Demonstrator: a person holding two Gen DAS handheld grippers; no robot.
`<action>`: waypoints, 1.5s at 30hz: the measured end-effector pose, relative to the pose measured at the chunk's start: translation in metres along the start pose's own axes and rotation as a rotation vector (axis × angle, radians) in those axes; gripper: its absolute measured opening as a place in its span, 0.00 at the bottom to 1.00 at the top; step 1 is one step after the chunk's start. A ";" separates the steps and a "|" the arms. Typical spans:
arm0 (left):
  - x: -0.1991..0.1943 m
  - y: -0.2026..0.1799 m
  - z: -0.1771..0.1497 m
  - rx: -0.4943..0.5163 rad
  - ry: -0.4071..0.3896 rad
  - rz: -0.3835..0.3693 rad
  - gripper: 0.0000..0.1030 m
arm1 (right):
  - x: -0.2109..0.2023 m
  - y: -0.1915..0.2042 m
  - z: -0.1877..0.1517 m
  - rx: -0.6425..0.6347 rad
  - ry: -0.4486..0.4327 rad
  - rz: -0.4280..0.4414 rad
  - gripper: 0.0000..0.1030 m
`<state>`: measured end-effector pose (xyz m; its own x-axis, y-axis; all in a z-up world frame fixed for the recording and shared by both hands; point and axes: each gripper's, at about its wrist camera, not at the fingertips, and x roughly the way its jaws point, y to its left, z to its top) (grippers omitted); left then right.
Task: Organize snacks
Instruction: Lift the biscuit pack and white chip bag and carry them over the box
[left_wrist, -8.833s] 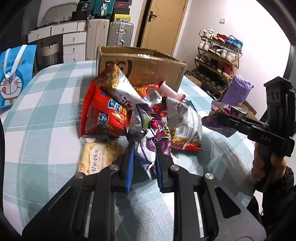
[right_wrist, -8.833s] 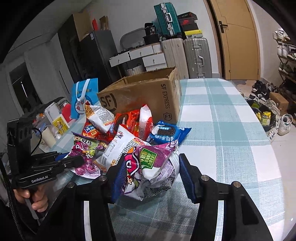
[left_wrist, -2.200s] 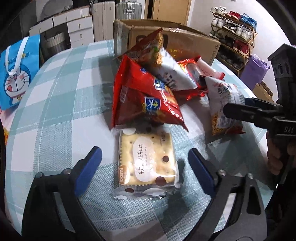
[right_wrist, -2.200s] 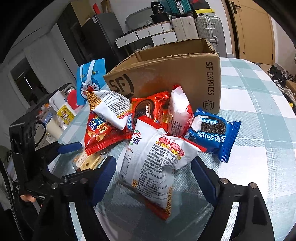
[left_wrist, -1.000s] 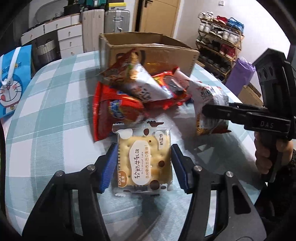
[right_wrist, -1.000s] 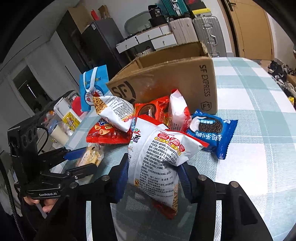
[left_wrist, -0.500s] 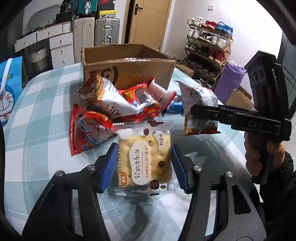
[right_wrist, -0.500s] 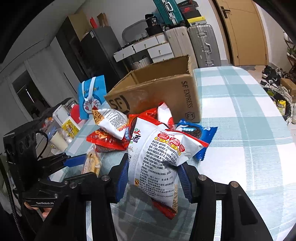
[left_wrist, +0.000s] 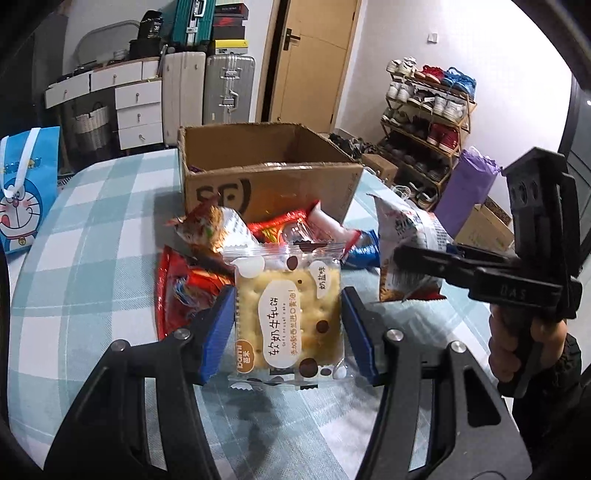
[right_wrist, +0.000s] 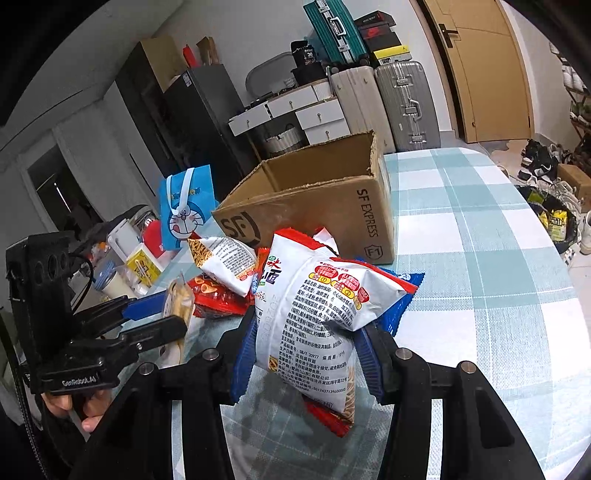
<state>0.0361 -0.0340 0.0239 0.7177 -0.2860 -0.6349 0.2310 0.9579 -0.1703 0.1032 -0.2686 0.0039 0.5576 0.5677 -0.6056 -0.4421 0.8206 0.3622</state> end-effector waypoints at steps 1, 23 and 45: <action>-0.001 0.001 0.002 -0.006 -0.007 0.005 0.53 | 0.000 0.001 0.001 -0.002 0.000 0.002 0.48; -0.007 0.024 0.068 -0.062 -0.119 0.072 0.53 | -0.003 0.025 0.042 -0.080 -0.042 0.006 0.48; 0.031 0.029 0.125 -0.078 -0.140 0.127 0.53 | 0.011 0.022 0.104 -0.082 -0.105 -0.033 0.49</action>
<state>0.1467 -0.0184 0.0934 0.8235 -0.1585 -0.5447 0.0854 0.9839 -0.1572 0.1729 -0.2378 0.0791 0.6411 0.5481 -0.5372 -0.4759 0.8331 0.2820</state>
